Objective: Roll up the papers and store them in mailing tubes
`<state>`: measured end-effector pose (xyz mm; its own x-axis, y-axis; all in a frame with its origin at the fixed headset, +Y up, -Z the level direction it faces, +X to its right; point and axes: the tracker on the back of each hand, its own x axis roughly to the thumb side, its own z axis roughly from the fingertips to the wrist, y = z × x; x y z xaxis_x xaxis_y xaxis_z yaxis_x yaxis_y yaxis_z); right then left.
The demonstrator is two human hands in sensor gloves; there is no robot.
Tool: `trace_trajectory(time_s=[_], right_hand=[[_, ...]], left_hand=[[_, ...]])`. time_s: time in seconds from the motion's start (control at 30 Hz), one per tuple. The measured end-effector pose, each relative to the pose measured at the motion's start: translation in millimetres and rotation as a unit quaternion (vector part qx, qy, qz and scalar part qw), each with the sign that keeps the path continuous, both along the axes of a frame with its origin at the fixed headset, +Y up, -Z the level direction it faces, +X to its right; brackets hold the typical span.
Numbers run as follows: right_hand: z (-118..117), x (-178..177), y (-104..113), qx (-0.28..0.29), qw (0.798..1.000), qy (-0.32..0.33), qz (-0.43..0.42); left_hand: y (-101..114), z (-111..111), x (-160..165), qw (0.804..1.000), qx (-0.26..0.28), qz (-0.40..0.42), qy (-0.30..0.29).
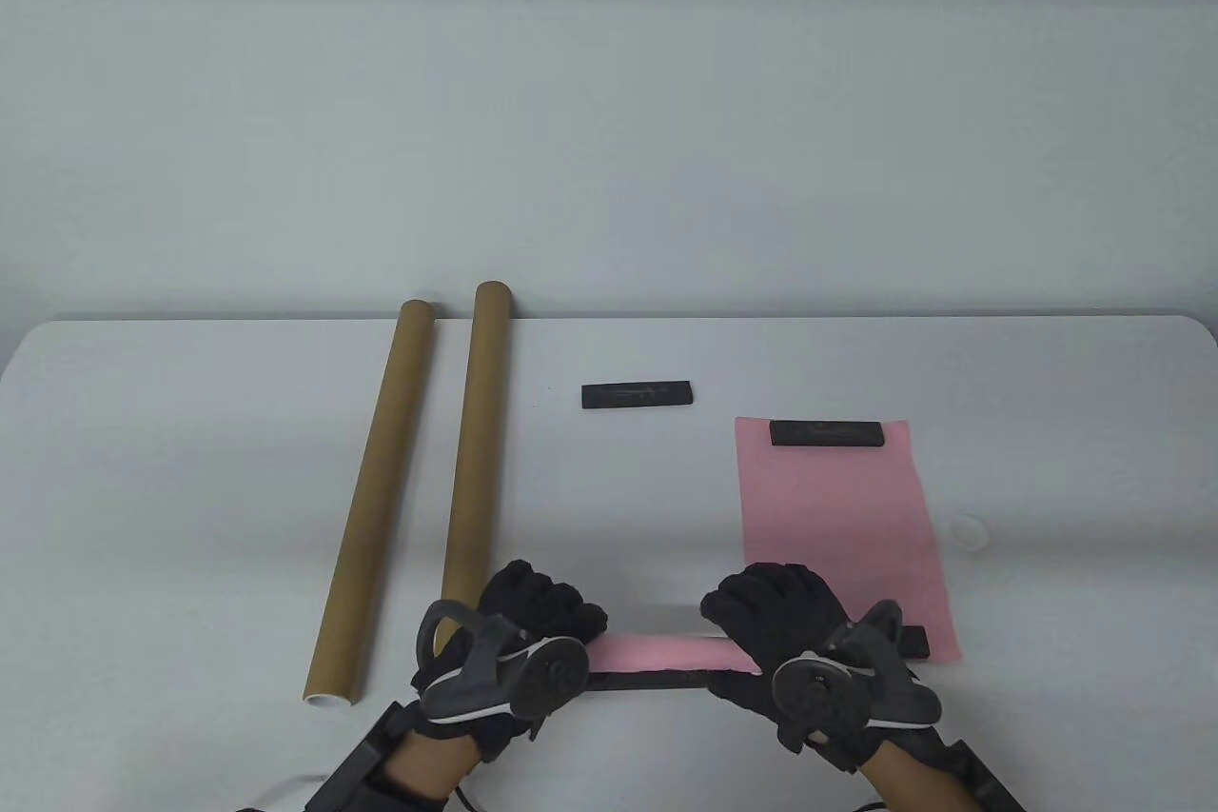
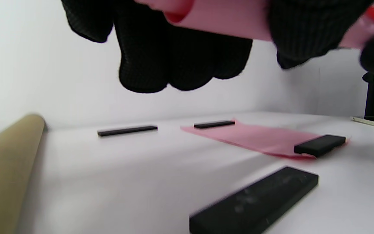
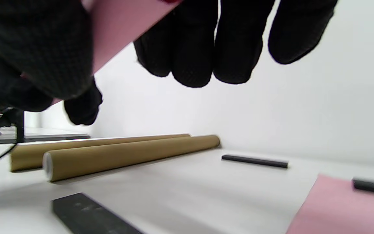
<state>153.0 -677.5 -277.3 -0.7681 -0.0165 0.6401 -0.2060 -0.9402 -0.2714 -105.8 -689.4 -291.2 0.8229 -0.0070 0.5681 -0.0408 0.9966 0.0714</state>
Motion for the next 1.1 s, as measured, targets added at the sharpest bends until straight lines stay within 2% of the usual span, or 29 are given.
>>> trace_trajectory(time_s=[0.13, 0.33, 0.4, 0.5, 0.6, 0.67, 0.7, 0.8, 0.97, 1.03, 1.1], right_hand=[[-1.2, 0.8, 0.5, -0.01, 1.0, 0.0, -0.013], [-5.8, 2.4, -2.6, -0.06, 0.998, 0.013, -0.017], [-6.5, 4.0, -3.0, -0.069, 0.997, 0.014, -0.026], [-7.1, 7.6, -1.6, -0.055, 0.998, 0.005, -0.037], [-6.0, 16.7, 6.5, -0.04, 0.993, -0.008, -0.108], [-7.3, 27.2, 13.9, -0.07, 0.971, -0.006, -0.226], [-8.7, 33.0, 15.5, -0.102, 0.946, -0.005, -0.308], [-15.1, 40.4, 10.2, -0.182, 0.89, 0.007, -0.417], [-18.2, 20.6, -8.2, -0.295, 0.848, 0.116, -0.424], [-17.2, 13.3, -12.3, -0.317, 0.835, 0.146, -0.426], [-17.4, 11.9, -12.7, -0.339, 0.808, 0.165, -0.452]], left_hand=[[0.6, 2.2, 2.1, 1.0, 0.016, -0.007, 0.003], [17.2, 20.4, 13.6, 0.985, 0.163, -0.06, 0.009], [18.1, 21.5, 14.4, 0.986, 0.158, -0.057, 0.017], [13.7, 13.4, 9.4, 0.992, 0.114, -0.037, 0.027], [8.4, 3.2, -1.5, 0.998, 0.052, 0.005, 0.043], [6.6, -3.3, -9.2, 0.997, 0.007, 0.056, 0.053], [6.8, -5.9, -12.9, 0.995, -0.016, 0.086, 0.057], [10.4, -6.8, -18.0, 0.986, -0.045, 0.149, 0.053], [5.7, 2.3, -1.1, 0.989, -0.062, 0.133, -0.012], [2.5, 7.0, 6.9, 0.989, -0.07, 0.126, -0.036], [0.6, 9.5, 11.5, 0.989, -0.075, 0.119, -0.045]])
